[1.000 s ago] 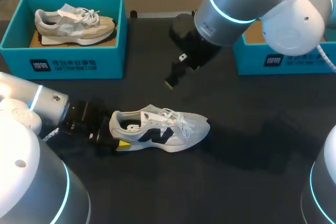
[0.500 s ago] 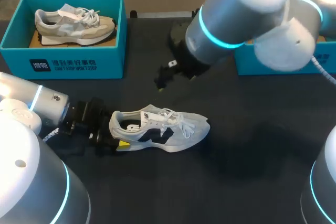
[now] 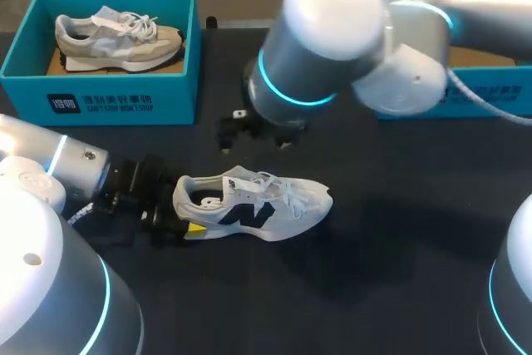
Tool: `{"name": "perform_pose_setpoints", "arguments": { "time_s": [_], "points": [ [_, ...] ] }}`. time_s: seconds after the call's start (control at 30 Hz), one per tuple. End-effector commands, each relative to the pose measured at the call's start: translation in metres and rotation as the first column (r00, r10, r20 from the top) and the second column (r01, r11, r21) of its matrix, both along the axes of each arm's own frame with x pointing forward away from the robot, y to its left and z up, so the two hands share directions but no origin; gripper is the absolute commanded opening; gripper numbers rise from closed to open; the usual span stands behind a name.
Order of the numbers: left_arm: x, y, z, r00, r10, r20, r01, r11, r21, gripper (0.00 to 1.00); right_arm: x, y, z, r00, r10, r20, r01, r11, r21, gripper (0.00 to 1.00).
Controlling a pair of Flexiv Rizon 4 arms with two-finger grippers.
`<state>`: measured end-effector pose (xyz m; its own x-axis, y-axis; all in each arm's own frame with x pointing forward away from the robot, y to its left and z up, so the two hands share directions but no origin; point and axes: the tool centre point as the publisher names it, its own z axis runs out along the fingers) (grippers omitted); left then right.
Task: Take the shoe out of the shoebox, open the shoe tongue, remove and reinsert the insole, then place the shoe into the shoebox
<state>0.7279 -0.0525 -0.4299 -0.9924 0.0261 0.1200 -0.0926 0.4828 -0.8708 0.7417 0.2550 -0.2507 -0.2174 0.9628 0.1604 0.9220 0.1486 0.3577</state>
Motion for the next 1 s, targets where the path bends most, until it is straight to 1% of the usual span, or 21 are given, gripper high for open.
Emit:
{"name": "perform_pose_setpoints", "arguments": {
  "time_s": [0.03,0.23,0.47,0.6,0.67,0.83,1.0],
  "points": [
    [-0.001,-0.004,-0.008,1.0,0.0,-0.001,0.0,1.0,0.003,0.0,0.006,0.035,-0.021,0.997,-0.042,-0.057,0.036,0.995,-0.097,1.0],
    [-0.001,-0.004,-0.008,1.0,0.0,-0.001,0.0,1.0,0.003,0.0,-0.005,0.046,-0.033,0.992,-0.092,-0.081,0.083,0.991,-0.103,1.0],
    [-0.001,-0.004,-0.008,1.0,0.0,-0.001,0.0,1.0,0.003,0.0,-0.015,0.053,-0.041,0.986,-0.114,-0.121,0.101,0.989,-0.106,1.0],
    [-0.001,-0.004,-0.008,1.0,0.0,-0.001,0.0,1.0,0.003,0.0,-0.02,0.058,-0.046,0.98,-0.135,-0.143,0.117,0.985,-0.127,1.0],
    [-0.001,-0.004,-0.008,1.0,0.0,-0.001,0.0,1.0,0.003,0.0,-0.022,0.059,-0.048,0.978,-0.147,-0.145,0.128,0.983,-0.134,1.0],
    [-0.001,-0.004,-0.008,1.0,0.0,-0.001,0.0,1.0,0.003,0.0,-0.024,0.061,-0.055,0.968,-0.186,-0.169,0.153,0.97,-0.191,1.0],
    [-0.001,-0.004,-0.008,1.0,0.0,-0.001,0.0,1.0,0.003,0.0,-0.025,0.058,-0.063,0.962,-0.198,-0.188,0.156,0.964,-0.216,1.0]
  ]
}}
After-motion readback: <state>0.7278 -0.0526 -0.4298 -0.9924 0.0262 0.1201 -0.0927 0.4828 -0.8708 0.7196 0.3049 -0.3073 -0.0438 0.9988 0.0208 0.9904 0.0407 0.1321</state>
